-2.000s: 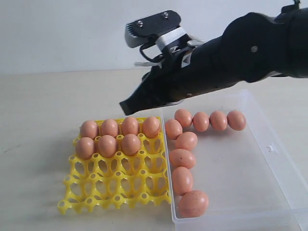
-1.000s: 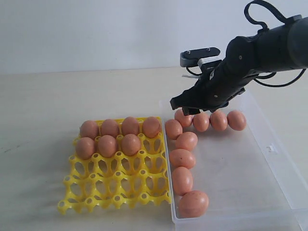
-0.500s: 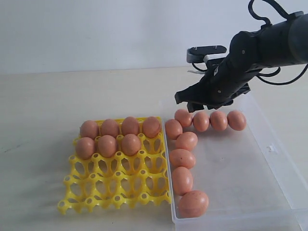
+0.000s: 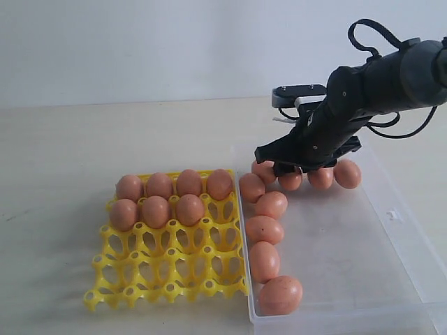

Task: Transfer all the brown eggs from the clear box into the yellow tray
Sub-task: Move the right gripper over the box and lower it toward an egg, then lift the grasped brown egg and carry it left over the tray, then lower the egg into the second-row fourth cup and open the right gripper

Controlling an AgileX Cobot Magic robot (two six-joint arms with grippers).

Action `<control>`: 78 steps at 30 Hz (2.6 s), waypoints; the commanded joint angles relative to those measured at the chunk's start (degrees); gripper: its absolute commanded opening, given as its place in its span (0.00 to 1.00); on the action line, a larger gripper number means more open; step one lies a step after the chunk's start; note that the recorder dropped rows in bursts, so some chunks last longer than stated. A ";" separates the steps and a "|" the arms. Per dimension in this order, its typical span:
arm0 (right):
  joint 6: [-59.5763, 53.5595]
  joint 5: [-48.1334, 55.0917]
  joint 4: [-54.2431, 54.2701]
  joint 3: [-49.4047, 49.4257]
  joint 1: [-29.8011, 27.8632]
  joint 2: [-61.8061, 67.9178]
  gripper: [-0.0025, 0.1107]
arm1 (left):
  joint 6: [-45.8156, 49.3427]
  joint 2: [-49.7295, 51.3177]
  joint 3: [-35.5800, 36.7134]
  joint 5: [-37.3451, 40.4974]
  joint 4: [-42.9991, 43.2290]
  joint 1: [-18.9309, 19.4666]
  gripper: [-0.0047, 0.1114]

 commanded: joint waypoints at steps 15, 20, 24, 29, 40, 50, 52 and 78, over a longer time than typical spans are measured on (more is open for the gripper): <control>-1.09 -5.29 0.35 -0.28 0.16 1.95 0.02 | -0.24 0.04 -0.23 -0.51 -0.03 -0.29 0.04; -1.09 -5.33 -0.71 -0.28 1.89 -4.46 0.02 | -0.24 0.04 -0.23 -0.51 -0.03 -0.29 0.04; -1.09 -9.59 -0.71 1.93 7.81 -10.20 0.02 | -0.24 0.04 -0.23 -0.51 -0.03 -0.29 0.04; -3.77 -29.64 6.56 13.31 16.10 -14.99 0.02 | -0.24 0.04 -0.23 -0.51 -0.03 -0.29 0.04; -7.94 -46.64 11.87 25.68 18.21 -15.01 0.02 | -0.24 0.04 -0.23 -0.51 -0.03 -0.29 0.04; -8.08 -48.43 11.40 25.67 21.07 -13.97 0.02 | -0.24 0.04 -0.23 -0.51 -0.03 -0.29 0.04; -8.08 -49.23 11.39 25.67 21.60 -13.47 0.02 | -0.24 0.04 -0.23 -0.51 -0.03 -0.29 0.04; -8.61 -51.86 13.89 24.12 22.14 -6.24 0.02 | -0.24 0.04 -0.23 -0.51 -0.03 -0.29 0.04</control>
